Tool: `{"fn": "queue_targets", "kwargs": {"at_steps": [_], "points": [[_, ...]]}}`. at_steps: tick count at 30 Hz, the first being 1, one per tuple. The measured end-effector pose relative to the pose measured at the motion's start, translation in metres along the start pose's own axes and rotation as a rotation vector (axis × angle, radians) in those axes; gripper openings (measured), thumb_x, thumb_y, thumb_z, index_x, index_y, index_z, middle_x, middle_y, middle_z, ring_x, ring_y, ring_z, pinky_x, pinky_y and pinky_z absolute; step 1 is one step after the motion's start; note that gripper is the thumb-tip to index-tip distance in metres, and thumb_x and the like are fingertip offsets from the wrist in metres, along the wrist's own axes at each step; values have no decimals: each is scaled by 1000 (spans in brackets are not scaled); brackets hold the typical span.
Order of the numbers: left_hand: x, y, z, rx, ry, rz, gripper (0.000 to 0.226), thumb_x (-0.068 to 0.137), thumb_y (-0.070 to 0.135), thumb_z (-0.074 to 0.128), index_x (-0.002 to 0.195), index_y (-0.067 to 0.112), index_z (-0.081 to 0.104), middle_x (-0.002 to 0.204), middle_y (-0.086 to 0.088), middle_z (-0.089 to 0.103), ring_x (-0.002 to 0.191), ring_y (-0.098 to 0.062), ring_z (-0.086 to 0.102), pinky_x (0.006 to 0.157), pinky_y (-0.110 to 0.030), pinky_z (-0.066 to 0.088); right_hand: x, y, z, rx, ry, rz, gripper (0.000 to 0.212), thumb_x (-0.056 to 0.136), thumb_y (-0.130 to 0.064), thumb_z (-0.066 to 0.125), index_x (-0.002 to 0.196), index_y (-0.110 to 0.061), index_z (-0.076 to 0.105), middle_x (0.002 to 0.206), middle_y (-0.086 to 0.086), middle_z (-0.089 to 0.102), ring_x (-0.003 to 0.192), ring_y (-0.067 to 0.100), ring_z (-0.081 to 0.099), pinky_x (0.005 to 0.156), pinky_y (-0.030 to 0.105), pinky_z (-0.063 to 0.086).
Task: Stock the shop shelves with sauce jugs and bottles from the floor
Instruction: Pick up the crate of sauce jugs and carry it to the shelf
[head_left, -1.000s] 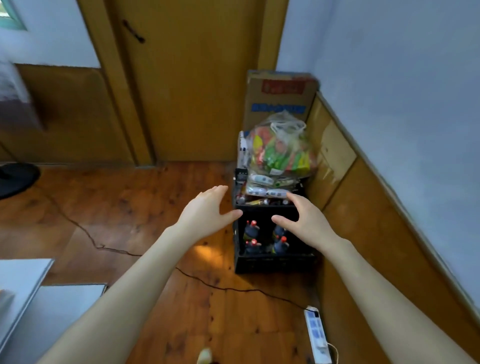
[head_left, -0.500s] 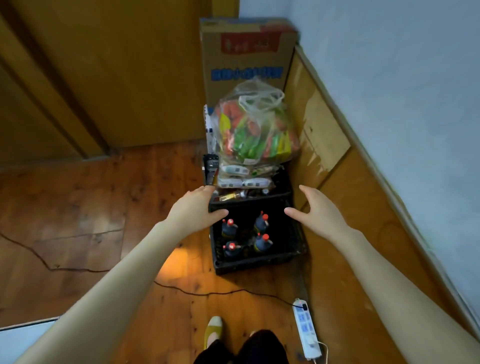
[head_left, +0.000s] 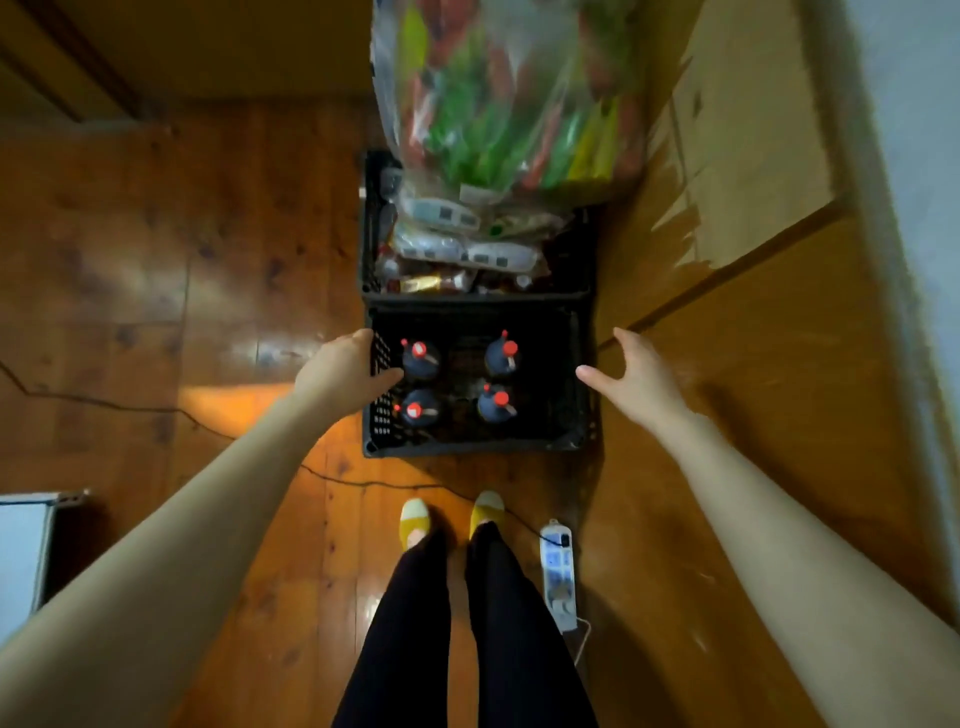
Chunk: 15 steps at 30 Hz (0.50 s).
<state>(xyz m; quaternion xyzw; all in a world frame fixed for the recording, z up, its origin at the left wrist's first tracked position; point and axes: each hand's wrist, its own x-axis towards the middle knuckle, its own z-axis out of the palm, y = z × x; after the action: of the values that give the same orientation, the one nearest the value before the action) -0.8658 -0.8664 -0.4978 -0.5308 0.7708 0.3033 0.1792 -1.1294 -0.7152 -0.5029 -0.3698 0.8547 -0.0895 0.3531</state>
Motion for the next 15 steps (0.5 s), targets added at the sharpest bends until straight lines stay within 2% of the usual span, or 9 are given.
{"fn": "queue_targets", "kwargs": {"at_steps": [3, 7, 15], "points": [[42, -16, 40, -30, -12, -53, 56, 87, 30, 60, 132, 2, 42, 129, -23, 53, 116, -40, 50, 88, -42, 43, 42, 32, 36, 83, -19, 97, 73, 87, -35, 60, 146, -11, 22, 152, 11, 25, 139, 27, 25, 110, 38, 28], [99, -49, 93, 3, -7, -124, 57, 88, 33, 59, 132, 1, 41, 128, -24, 53, 113, -41, 52, 85, -43, 45, 96, 71, 93, 133, -10, 198, 73, 87, -34, 61, 145, -13, 22, 150, 11, 28, 137, 29, 30, 107, 40, 32], [198, -112, 199, 0, -2, -233, 52, 86, 28, 62, 123, -4, 43, 120, -30, 53, 108, -44, 52, 82, -43, 43, 197, 143, 188, 73, 25, 234, 77, 85, -37, 63, 145, -9, 24, 147, 14, 34, 134, 33, 34, 107, 42, 34]]}}
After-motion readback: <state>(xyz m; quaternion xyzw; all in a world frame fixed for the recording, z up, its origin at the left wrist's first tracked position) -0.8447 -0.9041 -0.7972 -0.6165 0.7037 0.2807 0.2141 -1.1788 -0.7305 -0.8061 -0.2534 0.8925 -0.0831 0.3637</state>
